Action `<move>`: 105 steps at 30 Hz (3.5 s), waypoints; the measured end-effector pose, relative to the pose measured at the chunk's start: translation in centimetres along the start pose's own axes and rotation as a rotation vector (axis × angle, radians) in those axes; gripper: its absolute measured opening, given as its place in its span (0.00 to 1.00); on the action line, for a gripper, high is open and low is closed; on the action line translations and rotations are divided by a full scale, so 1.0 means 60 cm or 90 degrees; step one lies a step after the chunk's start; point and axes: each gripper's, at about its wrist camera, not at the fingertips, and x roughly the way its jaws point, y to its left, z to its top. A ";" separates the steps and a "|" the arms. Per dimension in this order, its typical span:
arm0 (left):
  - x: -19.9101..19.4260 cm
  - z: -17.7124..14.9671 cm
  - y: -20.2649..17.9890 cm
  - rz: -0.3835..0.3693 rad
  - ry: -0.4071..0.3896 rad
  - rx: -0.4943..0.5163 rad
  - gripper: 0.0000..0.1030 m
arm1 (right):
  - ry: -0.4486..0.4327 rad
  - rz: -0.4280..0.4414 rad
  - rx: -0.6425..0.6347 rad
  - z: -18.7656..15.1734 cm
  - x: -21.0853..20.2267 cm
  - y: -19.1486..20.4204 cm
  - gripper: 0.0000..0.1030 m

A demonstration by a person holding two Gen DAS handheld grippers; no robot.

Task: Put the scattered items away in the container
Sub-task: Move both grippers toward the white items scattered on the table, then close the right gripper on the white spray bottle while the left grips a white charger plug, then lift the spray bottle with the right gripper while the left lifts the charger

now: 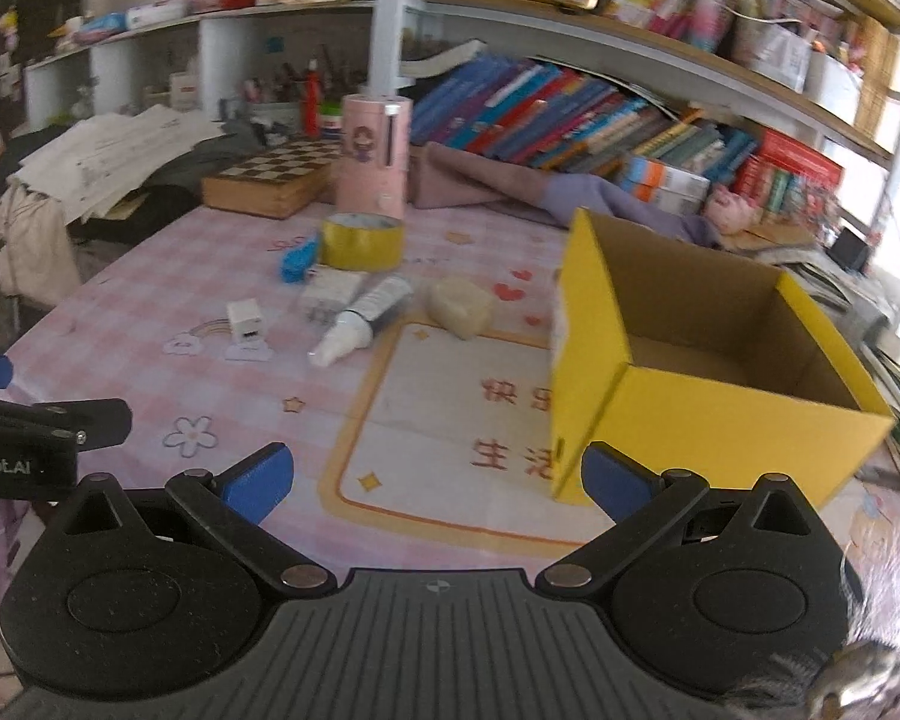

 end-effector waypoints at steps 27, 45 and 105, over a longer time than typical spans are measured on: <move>0.136 0.079 0.019 0.050 0.057 0.011 1.00 | 0.069 0.067 -0.030 0.120 0.207 0.016 0.98; 0.264 0.126 0.011 0.010 0.082 0.064 0.87 | 0.191 0.105 0.098 0.178 0.364 -0.001 0.60; 0.091 0.119 -0.016 -0.069 -0.027 0.046 0.34 | 0.089 0.138 0.049 0.162 0.188 -0.016 0.30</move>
